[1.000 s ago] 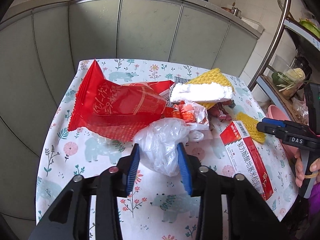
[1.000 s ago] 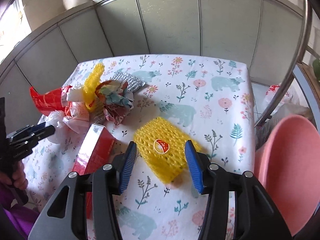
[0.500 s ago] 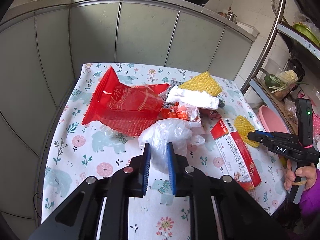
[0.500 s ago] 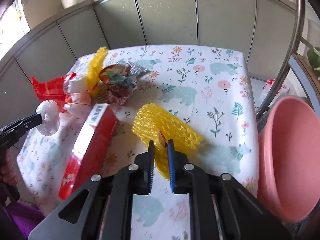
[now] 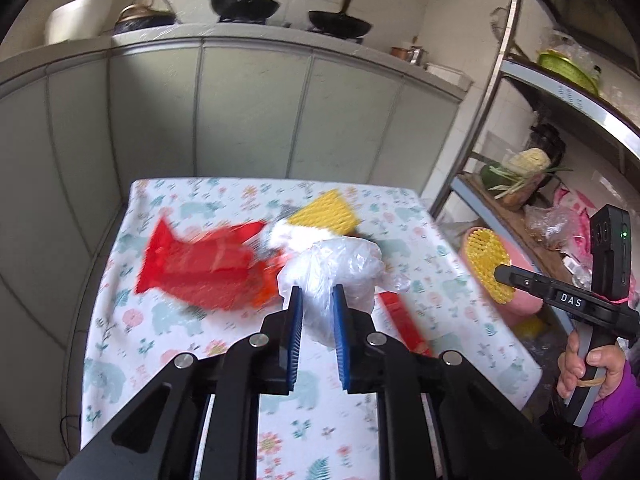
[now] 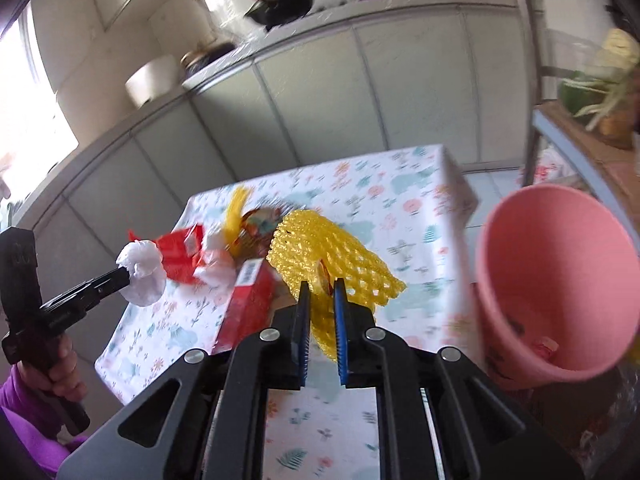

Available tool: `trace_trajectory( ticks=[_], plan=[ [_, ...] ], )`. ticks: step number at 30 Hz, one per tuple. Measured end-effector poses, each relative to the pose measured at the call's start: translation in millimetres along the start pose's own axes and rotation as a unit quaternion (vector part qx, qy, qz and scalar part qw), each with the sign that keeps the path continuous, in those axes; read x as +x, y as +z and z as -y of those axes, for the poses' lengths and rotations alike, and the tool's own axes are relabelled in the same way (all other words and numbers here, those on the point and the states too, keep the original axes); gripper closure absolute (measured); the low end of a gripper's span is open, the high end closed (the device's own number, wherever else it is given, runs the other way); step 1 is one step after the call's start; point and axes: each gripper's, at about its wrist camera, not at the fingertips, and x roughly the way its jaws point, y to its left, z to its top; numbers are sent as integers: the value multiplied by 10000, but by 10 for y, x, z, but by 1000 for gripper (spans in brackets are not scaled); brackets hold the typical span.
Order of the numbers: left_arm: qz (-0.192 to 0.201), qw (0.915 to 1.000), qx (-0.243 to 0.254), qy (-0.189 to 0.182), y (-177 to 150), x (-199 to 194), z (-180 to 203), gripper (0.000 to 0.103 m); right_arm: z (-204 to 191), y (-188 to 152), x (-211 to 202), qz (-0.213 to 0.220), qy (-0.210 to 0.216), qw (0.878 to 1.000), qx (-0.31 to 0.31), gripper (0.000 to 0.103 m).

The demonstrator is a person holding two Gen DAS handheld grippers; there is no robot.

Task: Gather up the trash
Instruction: 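Carry the bag and foam net over the pink basin and open both tools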

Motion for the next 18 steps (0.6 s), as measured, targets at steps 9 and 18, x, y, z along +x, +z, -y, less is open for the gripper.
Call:
trace_trajectory(
  ticks=[9, 18],
  plan=[
    [-151, 9932, 709, -913, 232, 416, 924, 89, 712, -120, -408, 385, -800, 9929, 788, 92],
    [-499, 9758, 1331, -1662, 276, 993, 1954, 89, 1183, -283, -506, 346, -1335, 9818, 1302, 92]
  ],
)
